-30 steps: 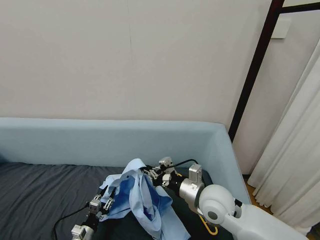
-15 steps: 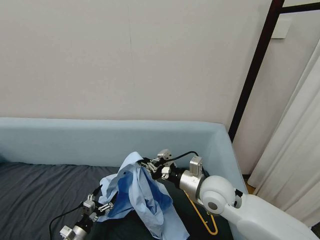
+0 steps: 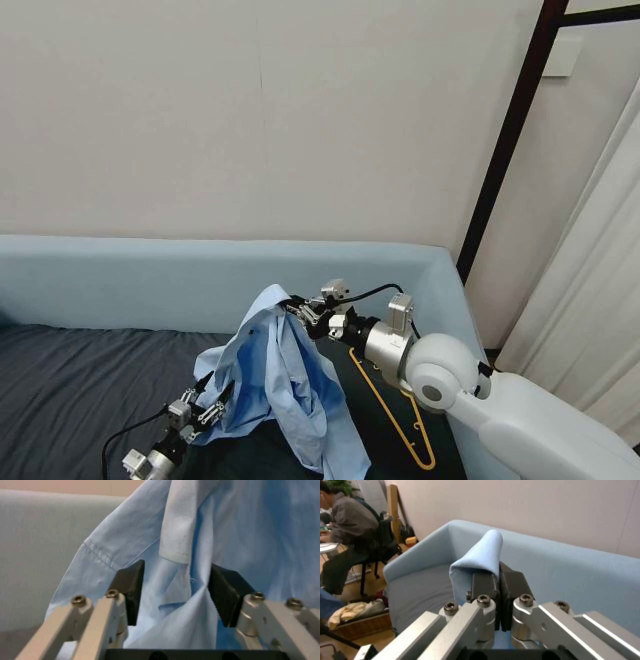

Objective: Pick up the clothes from the sofa and hang them on the clothes hanger.

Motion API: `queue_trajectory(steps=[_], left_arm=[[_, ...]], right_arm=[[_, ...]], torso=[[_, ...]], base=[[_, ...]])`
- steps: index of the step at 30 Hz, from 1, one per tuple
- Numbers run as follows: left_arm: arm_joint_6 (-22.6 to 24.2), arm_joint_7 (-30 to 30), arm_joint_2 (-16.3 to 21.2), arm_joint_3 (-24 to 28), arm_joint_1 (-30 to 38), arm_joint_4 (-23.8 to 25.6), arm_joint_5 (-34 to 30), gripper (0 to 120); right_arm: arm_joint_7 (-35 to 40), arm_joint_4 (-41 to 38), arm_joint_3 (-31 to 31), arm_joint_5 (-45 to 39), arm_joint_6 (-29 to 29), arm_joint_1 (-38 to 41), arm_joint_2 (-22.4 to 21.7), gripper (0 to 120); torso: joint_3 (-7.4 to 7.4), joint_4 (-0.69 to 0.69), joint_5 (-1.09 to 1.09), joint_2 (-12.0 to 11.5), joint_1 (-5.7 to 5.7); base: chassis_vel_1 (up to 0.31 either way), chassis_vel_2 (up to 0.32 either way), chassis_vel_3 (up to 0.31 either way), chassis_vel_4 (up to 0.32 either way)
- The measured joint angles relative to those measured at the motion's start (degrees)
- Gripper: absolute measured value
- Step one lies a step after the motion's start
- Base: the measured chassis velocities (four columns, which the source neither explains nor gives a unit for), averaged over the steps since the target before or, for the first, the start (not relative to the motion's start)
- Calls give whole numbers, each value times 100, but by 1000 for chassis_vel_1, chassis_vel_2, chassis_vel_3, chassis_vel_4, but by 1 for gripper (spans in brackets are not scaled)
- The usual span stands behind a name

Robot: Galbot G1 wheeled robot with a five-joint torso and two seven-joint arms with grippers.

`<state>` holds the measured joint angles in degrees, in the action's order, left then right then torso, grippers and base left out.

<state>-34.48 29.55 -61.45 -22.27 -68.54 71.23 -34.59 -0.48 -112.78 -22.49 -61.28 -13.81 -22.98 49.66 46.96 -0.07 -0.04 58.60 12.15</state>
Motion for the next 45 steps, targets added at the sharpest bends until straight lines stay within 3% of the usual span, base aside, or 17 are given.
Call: queue_trajectory(steps=[5,21,30,45], left_arm=[[-49,173,72,-37,-99,106,0,28],[-211,867,504,-300,-382,319,-371,86],[-212,973,641,-408,-256,174,-474,87],[-177,901,284,-177,-2,-145,-123,87]], right_arm=[[3,53,9,-30,0,136,57,0],[-39,217,5,-51,-1,246,49,0],[-38,201,77,-67,-4,245,-2,0],[-38,117,67,-76,-6,196,-4,0]], torso=[[0,0,-1,0,0],[0,0,-1,0,0],[0,0,-1,0,0],[0,1,-2,0,0]], base=[[0,0,0,0],[0,0,0,0],[0,0,0,0],[0,0,0,0]])
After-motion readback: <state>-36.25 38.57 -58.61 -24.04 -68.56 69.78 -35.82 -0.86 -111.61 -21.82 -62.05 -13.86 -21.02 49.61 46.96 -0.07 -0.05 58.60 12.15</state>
